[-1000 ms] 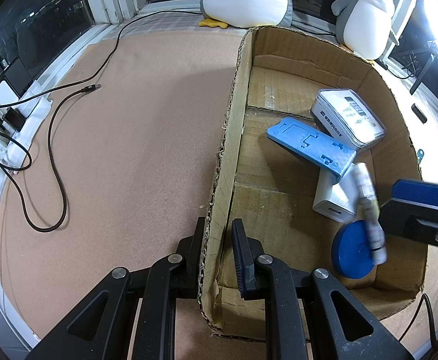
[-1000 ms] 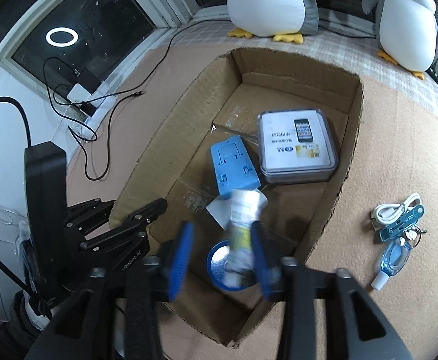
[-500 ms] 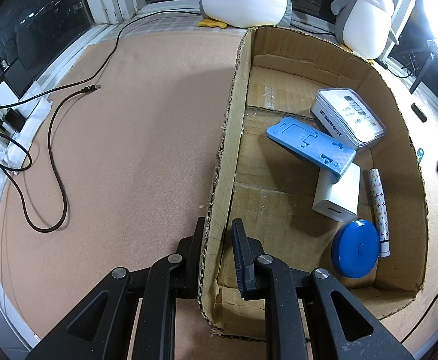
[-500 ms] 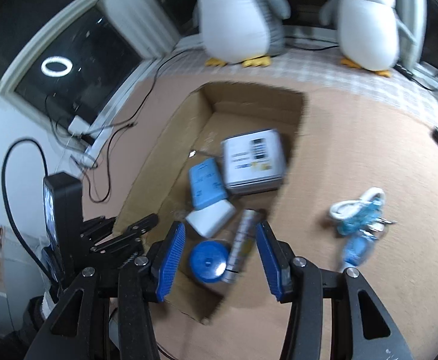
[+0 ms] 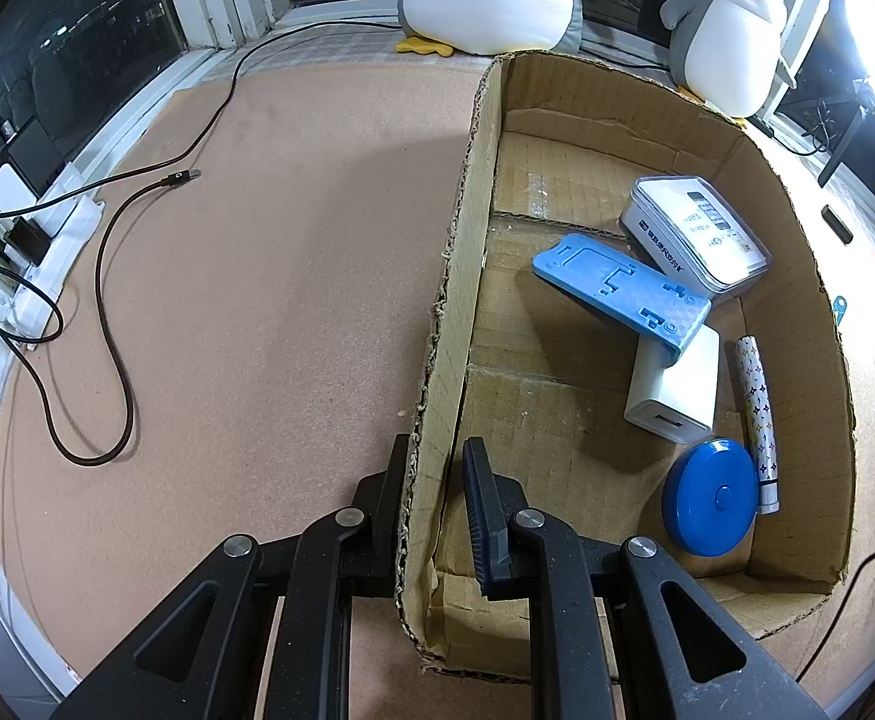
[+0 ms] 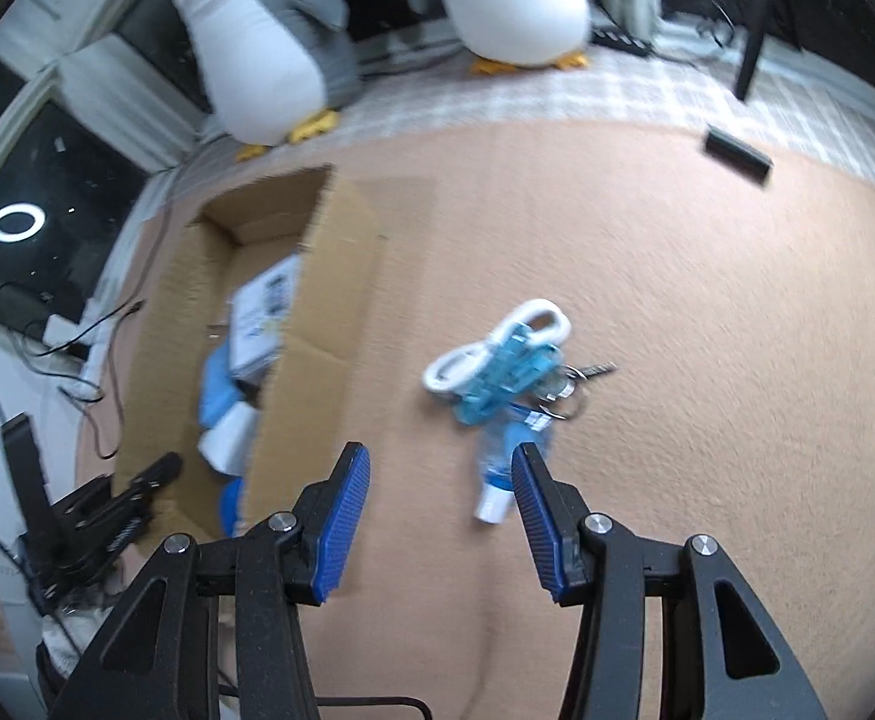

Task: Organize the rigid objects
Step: 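Grasp the clear blue bottle with the right gripper, then carry the clear bottle into the cardboard box and release it with the right gripper, then grasp the black cylinder with the right gripper, then carry the black cylinder into the cardboard box and release it with the right gripper, then grasp the blue clip on the white cable with the right gripper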

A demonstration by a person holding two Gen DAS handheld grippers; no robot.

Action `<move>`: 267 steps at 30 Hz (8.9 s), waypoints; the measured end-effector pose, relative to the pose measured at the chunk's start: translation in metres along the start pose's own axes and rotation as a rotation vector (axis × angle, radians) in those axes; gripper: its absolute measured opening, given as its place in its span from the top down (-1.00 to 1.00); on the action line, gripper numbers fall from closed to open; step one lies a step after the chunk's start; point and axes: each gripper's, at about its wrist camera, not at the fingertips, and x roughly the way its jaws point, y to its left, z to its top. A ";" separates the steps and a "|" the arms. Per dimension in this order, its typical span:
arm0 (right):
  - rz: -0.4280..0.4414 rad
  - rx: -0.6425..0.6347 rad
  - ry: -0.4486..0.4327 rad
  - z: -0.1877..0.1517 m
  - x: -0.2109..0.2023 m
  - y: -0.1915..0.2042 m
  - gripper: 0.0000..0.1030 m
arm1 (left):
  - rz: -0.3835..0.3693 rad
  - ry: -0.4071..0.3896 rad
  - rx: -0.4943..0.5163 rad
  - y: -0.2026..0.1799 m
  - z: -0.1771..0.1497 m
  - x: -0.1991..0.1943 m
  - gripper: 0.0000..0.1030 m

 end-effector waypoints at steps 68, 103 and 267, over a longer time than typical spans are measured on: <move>-0.010 -0.318 -0.057 0.014 0.008 0.128 0.43 | -0.005 -0.002 -0.006 -0.003 -0.001 0.001 0.68; -0.039 -0.231 -0.150 0.046 -0.023 0.022 0.14 | 0.001 0.002 -0.001 -0.002 0.000 0.002 0.68; 0.050 0.130 -0.011 0.025 0.016 -0.038 0.92 | 0.002 -0.008 -0.018 -0.001 0.002 0.003 0.67</move>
